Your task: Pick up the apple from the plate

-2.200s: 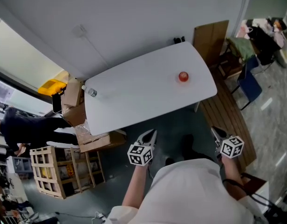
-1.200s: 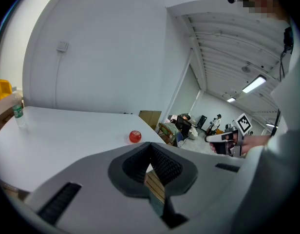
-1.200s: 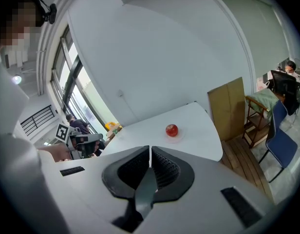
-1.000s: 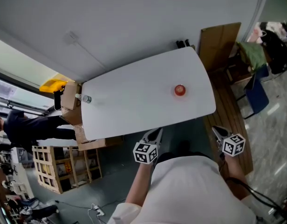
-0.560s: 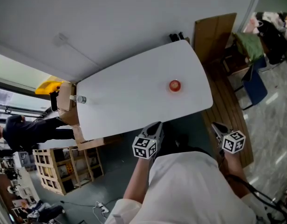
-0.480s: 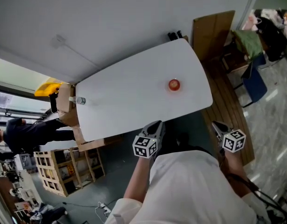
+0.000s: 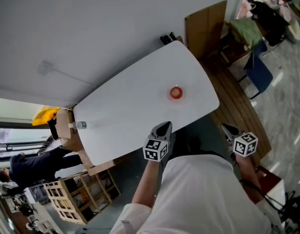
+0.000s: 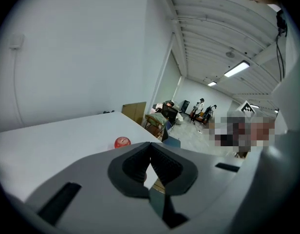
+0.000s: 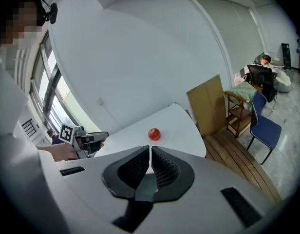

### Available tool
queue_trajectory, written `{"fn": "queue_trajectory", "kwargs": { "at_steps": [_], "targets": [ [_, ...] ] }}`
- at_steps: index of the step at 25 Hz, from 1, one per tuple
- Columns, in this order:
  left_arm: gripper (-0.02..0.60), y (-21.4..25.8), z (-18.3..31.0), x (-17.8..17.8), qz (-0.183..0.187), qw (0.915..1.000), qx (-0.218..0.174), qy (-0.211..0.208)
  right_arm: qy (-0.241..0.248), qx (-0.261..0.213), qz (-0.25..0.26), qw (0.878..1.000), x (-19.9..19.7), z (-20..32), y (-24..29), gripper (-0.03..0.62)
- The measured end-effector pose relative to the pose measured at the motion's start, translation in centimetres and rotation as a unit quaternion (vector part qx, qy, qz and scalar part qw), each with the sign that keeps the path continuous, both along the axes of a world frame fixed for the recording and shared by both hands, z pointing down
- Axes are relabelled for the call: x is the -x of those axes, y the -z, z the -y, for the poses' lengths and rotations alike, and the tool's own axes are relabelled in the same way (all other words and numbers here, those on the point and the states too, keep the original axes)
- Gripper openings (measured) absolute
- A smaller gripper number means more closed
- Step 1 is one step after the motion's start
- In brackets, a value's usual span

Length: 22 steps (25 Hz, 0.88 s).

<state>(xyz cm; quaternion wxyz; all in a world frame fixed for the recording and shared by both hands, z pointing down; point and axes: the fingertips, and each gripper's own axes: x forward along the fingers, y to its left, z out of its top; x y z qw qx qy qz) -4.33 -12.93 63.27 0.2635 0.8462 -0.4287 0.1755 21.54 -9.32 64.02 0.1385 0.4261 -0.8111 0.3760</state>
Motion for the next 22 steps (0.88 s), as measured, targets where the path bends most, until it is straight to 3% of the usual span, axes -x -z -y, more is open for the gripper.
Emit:
{"fn": "queue_trajectory", "kwargs": {
  "at_steps": [12, 22],
  "targets": [
    [0.027, -2.7, 7.4, -1.0, 0.021, 0.996, -0.011, -0.086, -0.084, 0.011, -0.02, 0.996, -0.5, 0.7, 0.4, 0.038],
    [0.119, -6.8, 12.0, -2.4, 0.056, 0.9877, 0.001, -0.146, -0.137, 0.026, -0.033, 0.99, -0.3, 0.8, 0.7, 0.038]
  ]
}}
